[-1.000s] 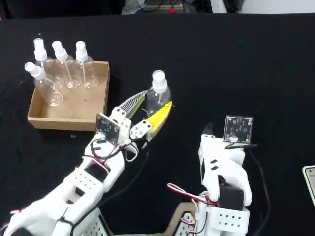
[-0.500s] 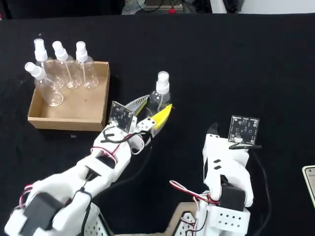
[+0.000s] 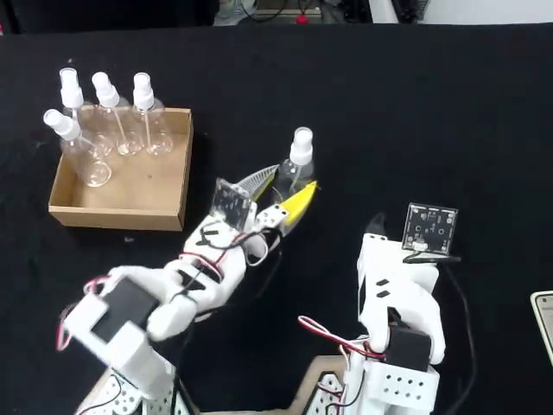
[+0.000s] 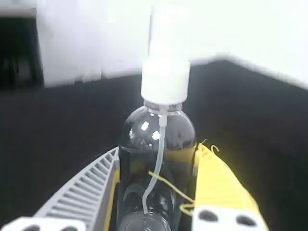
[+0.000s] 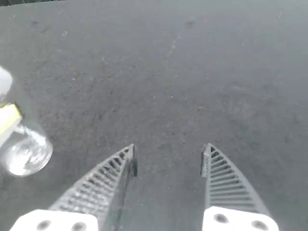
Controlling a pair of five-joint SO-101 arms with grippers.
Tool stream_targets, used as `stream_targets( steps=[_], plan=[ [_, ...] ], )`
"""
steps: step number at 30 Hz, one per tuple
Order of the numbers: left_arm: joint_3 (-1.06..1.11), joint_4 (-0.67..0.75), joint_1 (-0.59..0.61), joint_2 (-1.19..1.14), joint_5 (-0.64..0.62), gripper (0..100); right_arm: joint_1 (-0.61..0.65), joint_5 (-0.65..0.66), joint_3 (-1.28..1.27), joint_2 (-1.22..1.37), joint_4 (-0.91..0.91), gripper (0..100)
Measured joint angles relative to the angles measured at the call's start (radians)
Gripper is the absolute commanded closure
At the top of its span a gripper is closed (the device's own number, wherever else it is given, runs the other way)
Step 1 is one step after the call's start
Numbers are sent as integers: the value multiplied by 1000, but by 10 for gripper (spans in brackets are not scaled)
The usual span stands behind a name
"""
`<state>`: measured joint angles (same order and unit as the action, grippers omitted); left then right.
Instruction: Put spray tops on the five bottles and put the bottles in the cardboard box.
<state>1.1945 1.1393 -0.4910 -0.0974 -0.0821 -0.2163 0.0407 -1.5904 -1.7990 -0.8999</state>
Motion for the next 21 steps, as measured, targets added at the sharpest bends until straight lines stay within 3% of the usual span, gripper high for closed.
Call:
stream_targets(
  steps=[4,10,14,21],
  plan=[
    [-51,236,-12,-181,0,822,0,0,0,0,0,790],
    [-138,400,-12,-393,0,777,0,0,0,0,0,790],
    [-152,413,-12,-436,0,698,0,0,0,0,3,790],
    [-152,325,-12,-437,0,694,0,0,0,0,5,790]
  ],
)
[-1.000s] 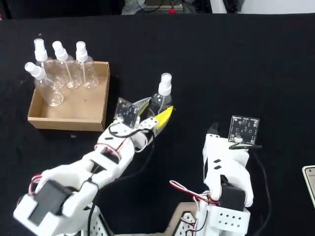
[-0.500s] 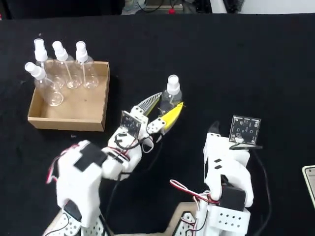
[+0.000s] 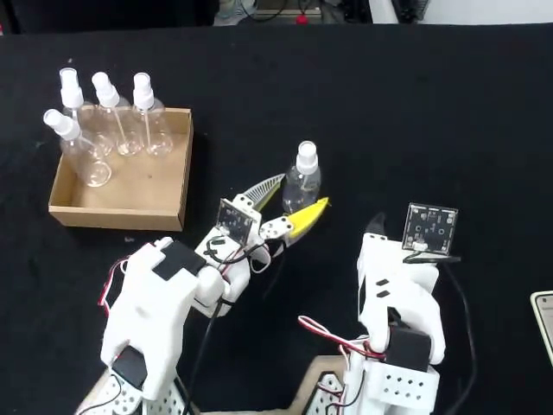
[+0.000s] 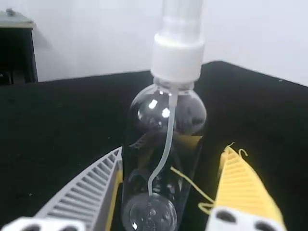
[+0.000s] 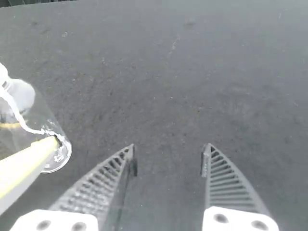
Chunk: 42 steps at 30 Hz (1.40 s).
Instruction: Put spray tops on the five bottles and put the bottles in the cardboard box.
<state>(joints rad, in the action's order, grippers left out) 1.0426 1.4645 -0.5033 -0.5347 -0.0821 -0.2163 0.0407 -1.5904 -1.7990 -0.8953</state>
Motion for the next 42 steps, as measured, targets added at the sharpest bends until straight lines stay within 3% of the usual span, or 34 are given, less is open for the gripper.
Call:
stream_targets(
  steps=[14,18,21,27,42],
  plan=[
    [0,-9,0,5,0,689,0,0,0,0,0,790],
    [20,-17,0,101,0,689,0,0,0,0,0,790],
    [40,-104,11,199,0,689,0,0,0,0,0,790],
    [41,-434,12,341,0,689,0,0,0,0,0,790],
    [-5,-483,12,356,0,693,0,0,0,0,0,790]
  ],
)
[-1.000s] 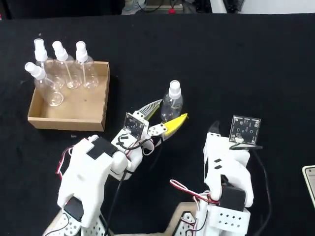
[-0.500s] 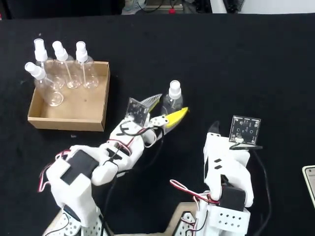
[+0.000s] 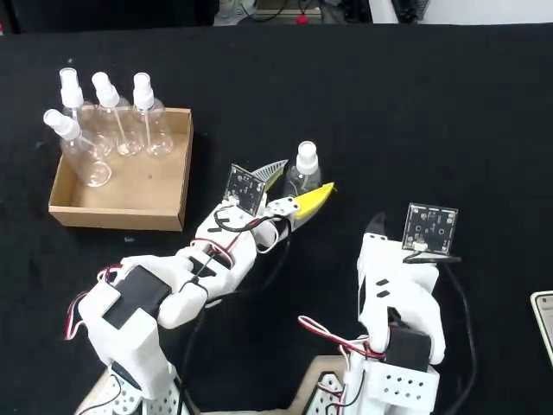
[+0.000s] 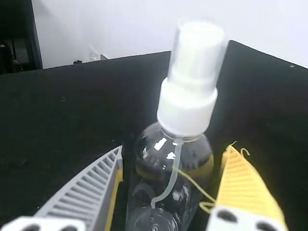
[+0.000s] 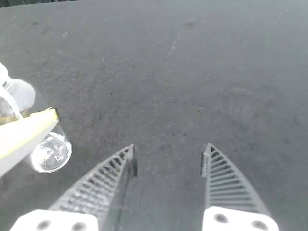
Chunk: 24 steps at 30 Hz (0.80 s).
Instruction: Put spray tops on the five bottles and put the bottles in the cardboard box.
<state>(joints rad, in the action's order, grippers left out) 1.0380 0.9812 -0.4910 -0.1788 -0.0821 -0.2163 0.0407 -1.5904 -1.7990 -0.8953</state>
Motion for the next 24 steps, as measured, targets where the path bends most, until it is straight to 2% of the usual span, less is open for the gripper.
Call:
stream_targets(
  steps=[24],
  plan=[
    [-31,0,0,0,0,694,0,0,0,0,0,790]
  ],
)
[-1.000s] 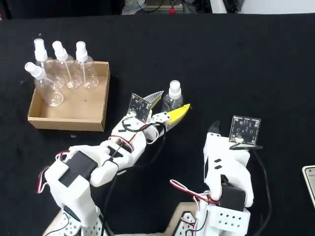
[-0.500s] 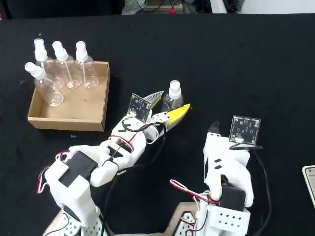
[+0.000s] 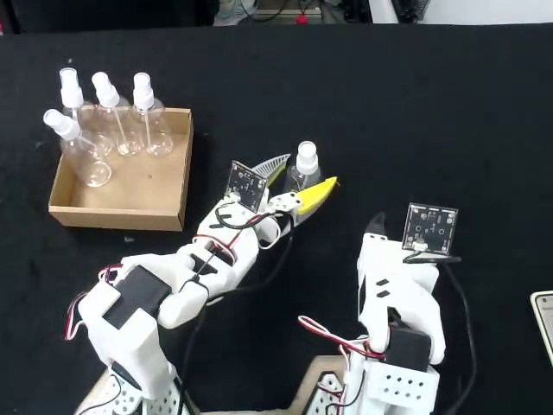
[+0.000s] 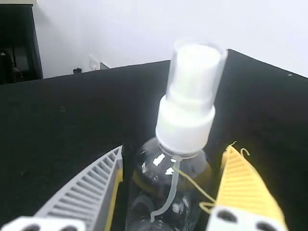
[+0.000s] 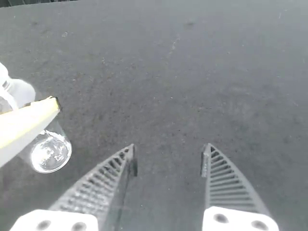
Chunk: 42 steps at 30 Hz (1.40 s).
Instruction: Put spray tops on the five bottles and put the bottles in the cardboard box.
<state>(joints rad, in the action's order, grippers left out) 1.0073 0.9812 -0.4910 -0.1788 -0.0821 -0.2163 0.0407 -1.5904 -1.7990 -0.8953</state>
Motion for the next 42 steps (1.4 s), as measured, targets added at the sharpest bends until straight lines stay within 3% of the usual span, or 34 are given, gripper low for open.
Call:
stream_targets(
  steps=[21,27,42],
  plan=[
    [0,0,0,0,0,695,0,0,0,0,0,790],
    [0,0,-21,0,0,834,0,0,0,0,0,790],
    [2,34,-25,32,46,795,0,0,0,0,0,790]
  ],
)
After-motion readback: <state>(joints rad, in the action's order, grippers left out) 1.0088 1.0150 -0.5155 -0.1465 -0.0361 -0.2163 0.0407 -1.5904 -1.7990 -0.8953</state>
